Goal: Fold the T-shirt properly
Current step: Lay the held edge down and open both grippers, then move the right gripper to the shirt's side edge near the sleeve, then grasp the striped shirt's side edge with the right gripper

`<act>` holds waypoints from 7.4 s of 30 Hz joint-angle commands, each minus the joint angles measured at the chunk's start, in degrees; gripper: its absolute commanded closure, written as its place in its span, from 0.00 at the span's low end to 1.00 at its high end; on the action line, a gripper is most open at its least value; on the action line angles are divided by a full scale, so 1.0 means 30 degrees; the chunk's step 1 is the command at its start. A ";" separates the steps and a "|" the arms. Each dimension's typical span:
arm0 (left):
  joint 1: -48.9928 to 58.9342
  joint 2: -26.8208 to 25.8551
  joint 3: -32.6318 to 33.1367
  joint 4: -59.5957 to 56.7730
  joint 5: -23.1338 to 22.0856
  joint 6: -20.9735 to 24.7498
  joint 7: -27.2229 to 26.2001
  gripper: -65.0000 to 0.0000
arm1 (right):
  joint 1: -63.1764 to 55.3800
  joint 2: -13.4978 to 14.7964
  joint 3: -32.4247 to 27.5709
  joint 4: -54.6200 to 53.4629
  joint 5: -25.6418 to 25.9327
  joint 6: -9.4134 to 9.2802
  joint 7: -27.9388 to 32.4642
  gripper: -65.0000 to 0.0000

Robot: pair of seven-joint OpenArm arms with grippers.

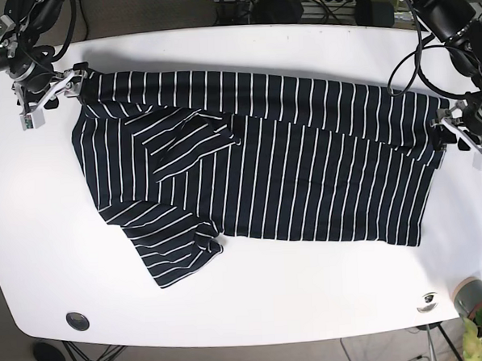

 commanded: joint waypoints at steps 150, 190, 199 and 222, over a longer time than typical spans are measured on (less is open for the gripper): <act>0.6504 0.1698 -0.2182 0.3389 0.5588 -0.0012 -0.4014 0.43 | 0.9350 -0.1577 -1.3105 -0.7050 -0.1215 0.0114 0.3755 0.96; 0.6504 0.1640 -0.1362 0.3389 0.5588 -0.0012 -0.4014 0.43 | 1.3218 -0.2163 -1.3163 -1.2706 -0.1273 0.0114 0.7535 0.96; 0.6504 0.1640 -0.1362 0.3389 0.5588 -0.0012 -0.4014 0.43 | 1.3658 -0.1899 -1.3075 -1.3644 -0.1273 0.0114 0.7535 0.47; 0.5889 0.1640 -0.0863 0.3389 0.5588 -0.0012 -0.4014 0.43 | 1.4977 0.3170 -1.3163 -1.4054 -0.2387 -0.3857 0.9762 0.20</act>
